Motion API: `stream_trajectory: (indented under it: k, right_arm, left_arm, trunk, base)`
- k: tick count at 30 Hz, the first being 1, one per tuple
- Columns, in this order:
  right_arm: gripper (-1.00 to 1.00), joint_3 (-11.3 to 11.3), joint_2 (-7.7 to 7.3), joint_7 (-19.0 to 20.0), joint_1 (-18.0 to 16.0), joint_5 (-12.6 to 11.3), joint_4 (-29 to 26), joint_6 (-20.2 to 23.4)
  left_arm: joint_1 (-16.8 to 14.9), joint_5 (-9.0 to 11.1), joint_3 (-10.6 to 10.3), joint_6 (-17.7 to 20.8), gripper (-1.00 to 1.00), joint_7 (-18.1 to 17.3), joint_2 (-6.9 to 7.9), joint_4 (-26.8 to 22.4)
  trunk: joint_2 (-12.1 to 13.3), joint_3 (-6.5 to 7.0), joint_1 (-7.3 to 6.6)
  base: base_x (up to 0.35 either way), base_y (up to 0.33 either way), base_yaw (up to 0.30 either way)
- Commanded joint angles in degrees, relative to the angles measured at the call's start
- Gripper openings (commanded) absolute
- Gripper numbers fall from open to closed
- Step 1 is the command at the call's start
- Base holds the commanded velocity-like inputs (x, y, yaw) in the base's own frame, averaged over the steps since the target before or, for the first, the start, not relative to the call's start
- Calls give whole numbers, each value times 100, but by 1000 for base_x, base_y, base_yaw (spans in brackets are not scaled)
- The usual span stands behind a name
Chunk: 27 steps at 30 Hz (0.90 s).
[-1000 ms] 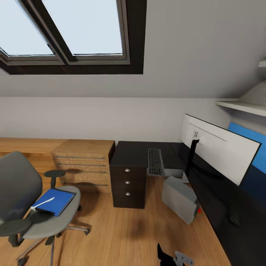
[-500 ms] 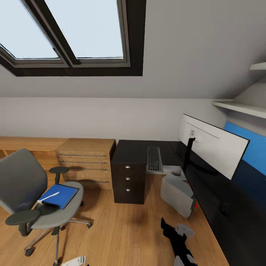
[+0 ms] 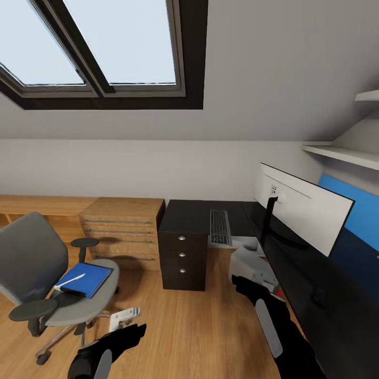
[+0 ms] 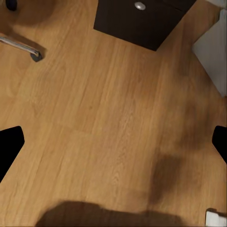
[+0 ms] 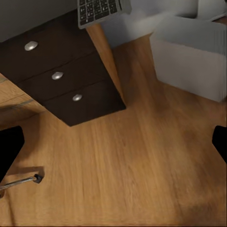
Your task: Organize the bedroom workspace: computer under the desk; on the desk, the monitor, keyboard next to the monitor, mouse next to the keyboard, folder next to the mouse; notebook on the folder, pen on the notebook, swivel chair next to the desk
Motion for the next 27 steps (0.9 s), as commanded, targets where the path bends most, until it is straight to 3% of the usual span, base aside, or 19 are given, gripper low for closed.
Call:
stream_trajectory:
  k: [1, 7, 16, 21, 27]
  right_arm:
    - [100, -1, -6, -83, -5, -62, -67, 132]
    - [100, 7, -38, -212, 9, -64, -223, 444]
    - [100, 10, -85, -277, 28, -53, -266, 552]
    - [100, 10, -256, -278, 30, -58, -270, 560]
    - [100, 17, -290, -280, 30, -58, -262, 561]
  left_arm:
    - [-33, 58, 6, 57, 100, 39, -16, -7]
    - [-114, 54, 14, 129, 100, 34, -42, 20]
    - [-143, 32, 30, 125, 100, 40, -19, 190]
    - [-147, 15, 27, 72, 100, 48, -14, 231]
    - [-151, 18, 26, 61, 100, 50, -13, 247]
  trunk:
    - [-11, -12, 3]
    - [-11, -12, 3]
    - [-11, -12, 3]
    - [-11, -5, 3]
    - [-11, -1, 3]
  base:
    - [0, 0, 0]
    - [0, 0, 0]
    - [-13, -13, 0]
    - [-166, -175, -103]
    - [-219, -244, -144]
